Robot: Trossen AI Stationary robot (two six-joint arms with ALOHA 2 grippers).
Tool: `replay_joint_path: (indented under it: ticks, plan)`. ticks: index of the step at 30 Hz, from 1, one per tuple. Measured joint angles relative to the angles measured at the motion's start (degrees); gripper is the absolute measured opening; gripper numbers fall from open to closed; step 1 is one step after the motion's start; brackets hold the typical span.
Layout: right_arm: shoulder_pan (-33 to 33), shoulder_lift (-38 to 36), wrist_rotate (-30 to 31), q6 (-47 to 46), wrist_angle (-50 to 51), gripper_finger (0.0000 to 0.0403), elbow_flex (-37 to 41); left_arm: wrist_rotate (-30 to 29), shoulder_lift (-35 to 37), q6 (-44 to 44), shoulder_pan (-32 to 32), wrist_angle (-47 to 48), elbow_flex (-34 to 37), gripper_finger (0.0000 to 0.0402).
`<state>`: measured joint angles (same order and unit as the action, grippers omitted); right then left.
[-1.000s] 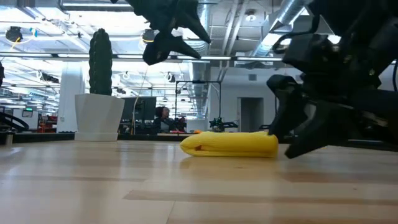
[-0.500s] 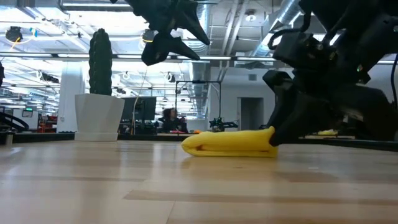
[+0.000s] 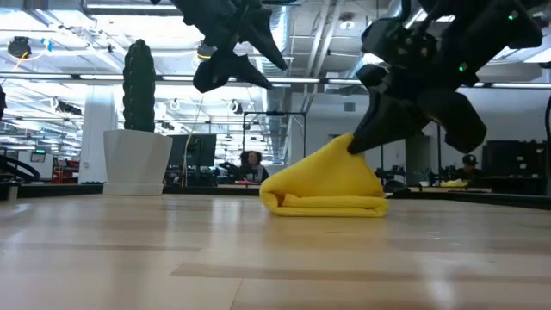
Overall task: Fold microfiber towels
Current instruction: Fold the yellow microfiber towel
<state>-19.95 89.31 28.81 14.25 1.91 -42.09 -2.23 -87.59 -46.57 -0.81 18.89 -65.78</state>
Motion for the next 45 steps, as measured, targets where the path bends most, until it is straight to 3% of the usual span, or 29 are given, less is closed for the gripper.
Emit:
replay_joint_path:
  ticks: [5,9,12,17,23,27,32,35,40,45]
  plan:
    - [-0.46,0.81,-2.06,7.78,0.42,0.0010,0.02,0.15,-0.07,-1.03,-1.79,1.17,1.85,0.0154]
    - [-1.40,0.79,6.05,16.41,0.21,0.0021,-1.44,0.37,-0.81,-2.63,-3.74,3.07,2.94,0.0154]
    - [0.09,0.77,7.36,21.12,0.06,0.0019,-3.17,-1.72,-0.72,-4.45,-4.59,2.44,3.63,0.0154]
    - [2.11,2.71,2.43,22.45,-0.67,0.0011,-3.59,-1.38,-0.68,-4.75,-6.55,1.69,4.27,0.0154]
    - [3.04,5.72,3.11,25.33,0.83,0.0013,-3.48,-1.17,-0.68,-3.60,-11.19,-4.58,7.11,0.0153]
    - [4.53,5.26,1.68,22.80,1.11,0.0012,-3.46,-9.36,-2.72,-2.83,-15.13,-6.50,7.91,0.0147]
    - [6.09,4.07,0.51,17.02,1.03,0.0012,-3.51,-21.09,-8.30,-11.53,-19.66,-11.87,7.83,0.0111]
    - [6.66,4.08,-2.32,16.10,1.18,0.0011,-3.51,-25.03,-12.24,-15.59,-21.73,-17.93,7.80,0.0073]
    - [7.01,4.09,-3.40,15.75,1.04,0.0012,-3.50,-22.55,-19.11,-19.59,-22.39,-23.23,6.85,0.0008]
    - [7.04,4.09,-3.31,14.59,0.99,0.0012,-3.51,-20.84,-23.93,-23.08,-22.40,-18.34,2.27,0.0005]
